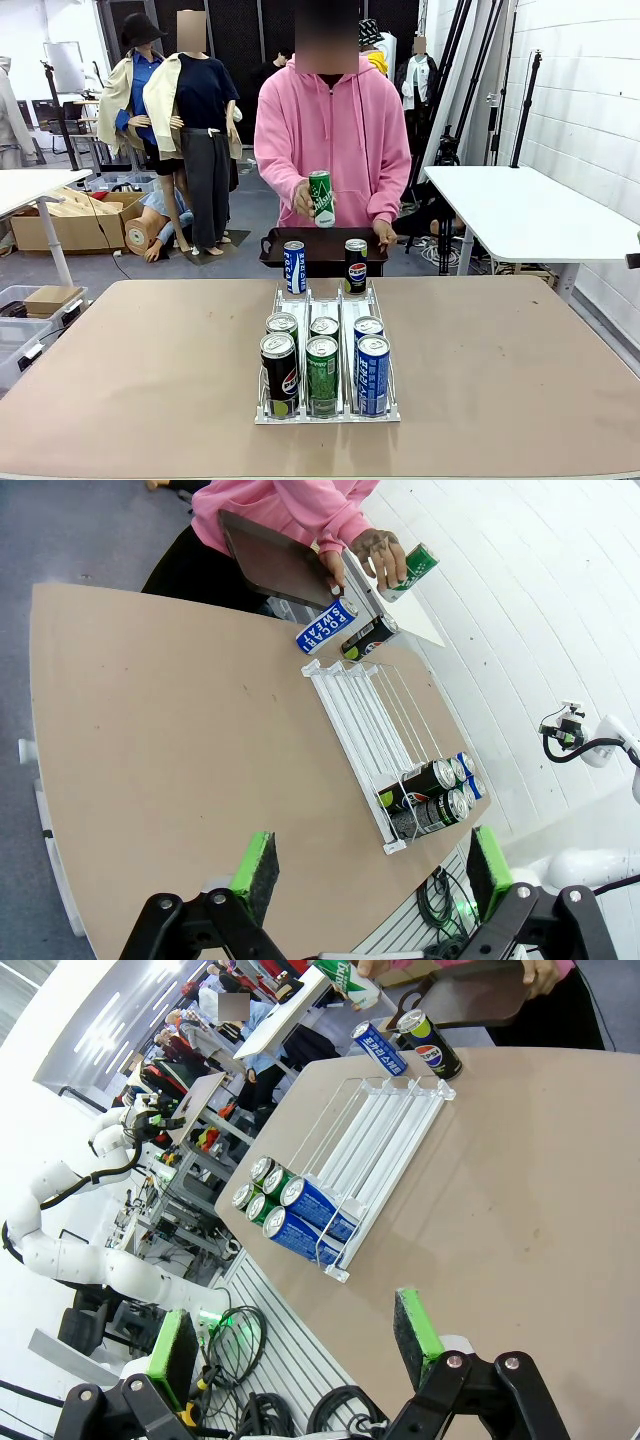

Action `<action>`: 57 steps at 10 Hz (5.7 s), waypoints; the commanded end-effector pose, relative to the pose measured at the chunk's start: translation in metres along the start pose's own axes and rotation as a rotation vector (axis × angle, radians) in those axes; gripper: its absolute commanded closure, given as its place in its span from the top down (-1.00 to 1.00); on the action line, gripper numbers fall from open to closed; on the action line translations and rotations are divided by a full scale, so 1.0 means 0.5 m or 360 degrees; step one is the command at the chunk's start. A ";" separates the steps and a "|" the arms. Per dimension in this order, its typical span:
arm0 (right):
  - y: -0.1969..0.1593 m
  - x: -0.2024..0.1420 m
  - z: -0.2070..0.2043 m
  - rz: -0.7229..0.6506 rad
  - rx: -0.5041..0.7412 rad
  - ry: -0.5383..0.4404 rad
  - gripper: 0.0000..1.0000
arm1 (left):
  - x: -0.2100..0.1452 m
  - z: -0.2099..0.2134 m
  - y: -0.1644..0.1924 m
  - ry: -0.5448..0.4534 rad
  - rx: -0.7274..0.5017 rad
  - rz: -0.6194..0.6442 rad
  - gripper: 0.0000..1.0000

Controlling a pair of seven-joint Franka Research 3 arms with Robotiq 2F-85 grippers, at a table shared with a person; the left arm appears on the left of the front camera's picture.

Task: Retrieve and hand over the desired beverage to the person.
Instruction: Pick up a can of the same type that the person held from the Automatic Can Dispenser.

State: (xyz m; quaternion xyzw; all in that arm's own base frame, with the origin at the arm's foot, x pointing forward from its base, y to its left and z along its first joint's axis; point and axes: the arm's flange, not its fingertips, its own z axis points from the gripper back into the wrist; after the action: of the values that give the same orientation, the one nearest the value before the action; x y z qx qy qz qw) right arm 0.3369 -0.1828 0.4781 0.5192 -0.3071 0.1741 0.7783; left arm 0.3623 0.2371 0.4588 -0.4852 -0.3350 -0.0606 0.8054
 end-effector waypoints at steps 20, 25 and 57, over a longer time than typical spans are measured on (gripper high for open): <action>0.000 -0.001 0.000 0.0008 0.0025 -0.0007 1.00 | -0.001 0.005 -0.005 0.0009 0.0024 0.0000 1.00; 0.000 -0.001 0.000 0.0008 0.0025 -0.0007 1.00 | -0.001 0.005 -0.005 0.0009 0.0024 0.0000 1.00; 0.000 -0.001 0.000 0.0008 0.0025 -0.0007 1.00 | -0.195 -0.717 -0.610 0.1034 0.0307 -0.0218 1.00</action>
State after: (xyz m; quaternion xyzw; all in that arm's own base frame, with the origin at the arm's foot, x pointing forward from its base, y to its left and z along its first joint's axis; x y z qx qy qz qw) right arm 0.3365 -0.1822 0.4780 0.5205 -0.3053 0.1748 0.7780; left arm 0.3215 -0.2278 0.5148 -0.3541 -0.1015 -0.2395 0.8983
